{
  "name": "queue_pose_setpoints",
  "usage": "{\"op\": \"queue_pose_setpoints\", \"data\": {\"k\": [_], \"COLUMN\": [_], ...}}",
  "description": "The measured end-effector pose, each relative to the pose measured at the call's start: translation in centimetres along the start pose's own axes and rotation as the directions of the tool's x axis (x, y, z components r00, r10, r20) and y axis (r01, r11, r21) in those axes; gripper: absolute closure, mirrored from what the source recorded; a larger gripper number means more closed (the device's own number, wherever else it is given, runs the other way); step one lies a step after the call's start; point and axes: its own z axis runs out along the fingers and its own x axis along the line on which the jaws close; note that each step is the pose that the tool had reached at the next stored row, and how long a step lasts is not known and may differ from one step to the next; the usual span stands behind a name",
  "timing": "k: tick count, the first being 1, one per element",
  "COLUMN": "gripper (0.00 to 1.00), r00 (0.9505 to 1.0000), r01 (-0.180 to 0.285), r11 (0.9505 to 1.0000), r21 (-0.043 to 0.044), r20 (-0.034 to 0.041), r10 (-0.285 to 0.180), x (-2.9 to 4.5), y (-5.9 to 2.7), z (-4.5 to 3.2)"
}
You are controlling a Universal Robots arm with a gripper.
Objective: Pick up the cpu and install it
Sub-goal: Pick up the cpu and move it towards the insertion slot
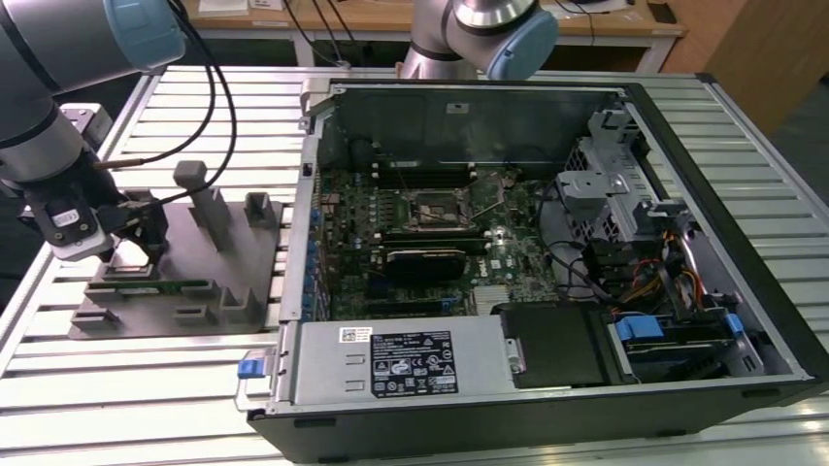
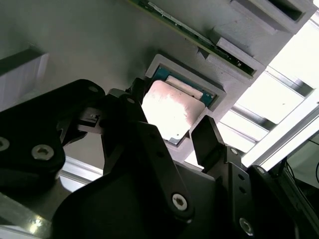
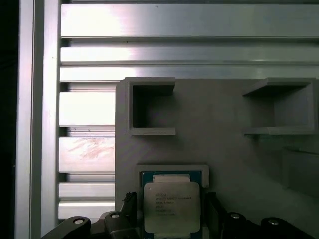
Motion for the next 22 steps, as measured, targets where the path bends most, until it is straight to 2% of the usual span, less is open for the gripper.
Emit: {"op": "queue_pose_setpoints", "data": {"k": [6, 7, 8, 10, 22], "gripper": [0.35, 0.37, 0.43, 0.46, 0.45], "r00": [1.0, 1.0, 1.0, 1.0, 1.0], "r01": [0.0, 0.0, 0.0, 0.0, 0.0], "r11": [1.0, 1.0, 1.0, 1.0, 1.0], "r21": [0.0, 0.0, 0.0001, 0.0001, -0.0001], "r20": [0.0, -0.0001, -0.0002, -0.0001, 0.0], "r10": [0.0, 0.0, 0.0, 0.0, 0.0], "x": [0.02, 0.02, 0.03, 0.03, 0.07], "y": [0.0, 0.0, 0.0, 0.0, 0.0], "z": [0.0, 0.0, 0.0, 0.0, 0.01]}}
